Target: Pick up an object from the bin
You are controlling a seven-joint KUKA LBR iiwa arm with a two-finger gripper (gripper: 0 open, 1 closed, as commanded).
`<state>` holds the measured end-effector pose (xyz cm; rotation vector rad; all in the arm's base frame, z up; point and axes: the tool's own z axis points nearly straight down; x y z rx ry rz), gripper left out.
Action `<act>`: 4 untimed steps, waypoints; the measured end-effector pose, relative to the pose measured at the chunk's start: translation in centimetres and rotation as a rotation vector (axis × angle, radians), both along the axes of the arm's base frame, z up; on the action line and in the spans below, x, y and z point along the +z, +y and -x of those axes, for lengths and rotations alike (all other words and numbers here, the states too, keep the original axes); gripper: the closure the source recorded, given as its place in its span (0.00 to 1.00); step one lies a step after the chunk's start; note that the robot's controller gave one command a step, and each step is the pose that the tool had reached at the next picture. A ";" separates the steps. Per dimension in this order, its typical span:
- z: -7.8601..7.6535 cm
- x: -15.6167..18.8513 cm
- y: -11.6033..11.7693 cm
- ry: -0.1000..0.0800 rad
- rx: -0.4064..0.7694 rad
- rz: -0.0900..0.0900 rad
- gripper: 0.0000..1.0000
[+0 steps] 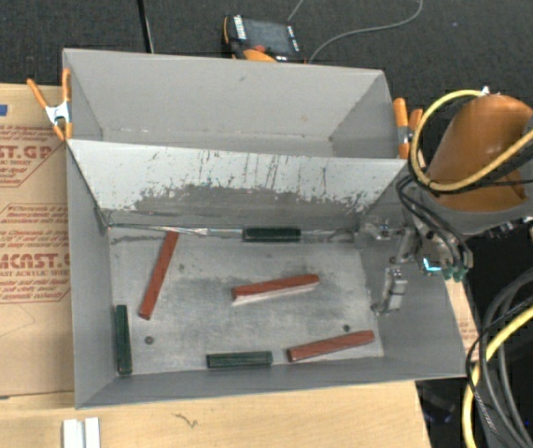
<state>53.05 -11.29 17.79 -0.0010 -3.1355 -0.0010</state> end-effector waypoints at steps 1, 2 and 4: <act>-1.8 -11.0 9.4 -0.005 0.436 -0.004 0.00; -1.9 -10.8 9.3 -0.007 0.434 -0.002 1.00; -3.4 6.2 7.1 -0.015 0.661 0.002 1.00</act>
Offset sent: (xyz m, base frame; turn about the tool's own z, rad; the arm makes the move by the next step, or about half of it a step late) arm 0.0188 0.0914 -0.1079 -0.4336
